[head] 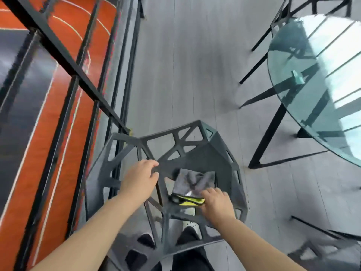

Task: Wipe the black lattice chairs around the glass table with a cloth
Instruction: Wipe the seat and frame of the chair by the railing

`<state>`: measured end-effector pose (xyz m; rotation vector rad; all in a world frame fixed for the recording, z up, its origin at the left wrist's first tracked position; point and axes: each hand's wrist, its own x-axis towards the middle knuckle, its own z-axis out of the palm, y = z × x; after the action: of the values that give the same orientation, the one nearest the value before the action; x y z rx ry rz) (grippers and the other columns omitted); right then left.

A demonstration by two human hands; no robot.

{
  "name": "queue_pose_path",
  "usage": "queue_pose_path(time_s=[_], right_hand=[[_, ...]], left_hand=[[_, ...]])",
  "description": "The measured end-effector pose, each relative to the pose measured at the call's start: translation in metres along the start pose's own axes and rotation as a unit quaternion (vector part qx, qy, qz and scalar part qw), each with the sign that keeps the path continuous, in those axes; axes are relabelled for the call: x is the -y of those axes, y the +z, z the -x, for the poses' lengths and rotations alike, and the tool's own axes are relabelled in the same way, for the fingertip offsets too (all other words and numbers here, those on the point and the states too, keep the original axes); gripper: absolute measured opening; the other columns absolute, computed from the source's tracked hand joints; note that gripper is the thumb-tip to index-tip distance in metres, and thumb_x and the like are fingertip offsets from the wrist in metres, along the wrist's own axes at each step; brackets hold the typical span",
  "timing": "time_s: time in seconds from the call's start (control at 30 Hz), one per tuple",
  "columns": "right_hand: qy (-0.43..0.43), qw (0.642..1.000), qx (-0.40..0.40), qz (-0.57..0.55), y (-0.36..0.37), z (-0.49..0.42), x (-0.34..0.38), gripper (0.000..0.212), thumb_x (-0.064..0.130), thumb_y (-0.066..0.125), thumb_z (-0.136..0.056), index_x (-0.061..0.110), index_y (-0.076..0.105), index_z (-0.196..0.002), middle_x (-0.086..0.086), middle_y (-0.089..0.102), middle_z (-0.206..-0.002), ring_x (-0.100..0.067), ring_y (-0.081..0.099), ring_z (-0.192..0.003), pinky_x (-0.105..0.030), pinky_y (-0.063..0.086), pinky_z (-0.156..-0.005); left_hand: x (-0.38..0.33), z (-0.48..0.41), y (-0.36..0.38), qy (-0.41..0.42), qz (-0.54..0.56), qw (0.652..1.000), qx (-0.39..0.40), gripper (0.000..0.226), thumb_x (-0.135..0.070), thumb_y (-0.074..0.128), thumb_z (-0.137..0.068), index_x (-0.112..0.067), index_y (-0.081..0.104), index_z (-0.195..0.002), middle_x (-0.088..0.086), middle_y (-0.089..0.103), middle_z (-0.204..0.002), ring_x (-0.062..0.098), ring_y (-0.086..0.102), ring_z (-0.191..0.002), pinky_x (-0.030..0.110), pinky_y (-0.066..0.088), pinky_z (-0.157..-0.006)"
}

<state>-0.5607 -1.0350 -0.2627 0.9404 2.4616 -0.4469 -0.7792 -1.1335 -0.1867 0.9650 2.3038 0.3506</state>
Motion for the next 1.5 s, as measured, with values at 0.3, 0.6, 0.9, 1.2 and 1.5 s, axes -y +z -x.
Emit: queue_pose_path(time_s=[0.3,0.6,0.9,1.2,1.5], right_hand=[[-0.052,0.995,0.080,-0.040,0.084,-0.105,-0.033,0.075,0.019,0.058,-0.089,0.026,0.016,-0.150,-0.007,0.016,-0.157,-0.027,0.024,-0.141,-0.034,0.031,-0.110],[-0.182,0.975,0.087,0.094,0.173,-0.170,-0.040,0.074,0.062,0.032,-0.075,0.034,0.032,-0.143,-0.004,0.024,-0.155,-0.034,0.016,-0.143,-0.063,0.009,-0.109],[-0.137,0.983,-0.051,0.109,0.149,-0.201,-0.115,0.059,0.029,0.036,-0.079,0.024,0.050,-0.136,-0.004,0.039,-0.148,-0.027,0.027,-0.140,-0.046,0.017,-0.113],[0.112,0.981,-0.161,-0.003,0.146,-0.245,-0.045,0.069,0.052,0.038,-0.082,0.019,0.038,-0.144,-0.011,0.027,-0.154,-0.034,0.016,-0.143,-0.049,0.008,-0.115],[-0.159,0.975,-0.090,0.128,0.155,-0.233,-0.058,0.054,0.037,0.040,-0.087,0.021,0.048,-0.138,-0.007,0.042,-0.147,-0.031,0.035,-0.137,-0.047,0.022,-0.114]], left_hand=[[0.006,-0.124,0.081,-0.077,-0.098,0.992,-0.019,0.064,-0.024,0.051,-0.094,-0.017,0.018,-0.148,0.009,0.028,-0.148,0.028,0.033,-0.132,0.039,0.034,-0.104],[0.032,-0.183,0.164,0.031,-0.198,0.980,0.004,0.059,-0.016,0.052,-0.092,-0.018,0.025,-0.144,0.003,0.029,-0.150,0.023,0.029,-0.134,0.032,0.025,-0.108],[0.075,-0.156,0.234,-0.069,-0.323,0.923,0.198,0.091,-0.016,0.052,-0.090,-0.005,-0.019,-0.146,0.014,-0.025,-0.154,0.026,-0.015,-0.145,0.038,-0.005,-0.118],[0.089,-0.150,0.252,-0.042,-0.339,0.930,0.138,0.087,-0.017,0.043,-0.095,-0.003,-0.034,-0.133,0.016,-0.030,-0.151,0.029,-0.022,-0.142,0.040,-0.012,-0.115],[0.095,-0.150,0.252,-0.033,-0.318,0.939,0.126,0.103,-0.025,0.057,-0.091,-0.006,-0.034,-0.134,0.013,-0.039,-0.141,0.026,-0.024,-0.142,0.037,-0.014,-0.113]])
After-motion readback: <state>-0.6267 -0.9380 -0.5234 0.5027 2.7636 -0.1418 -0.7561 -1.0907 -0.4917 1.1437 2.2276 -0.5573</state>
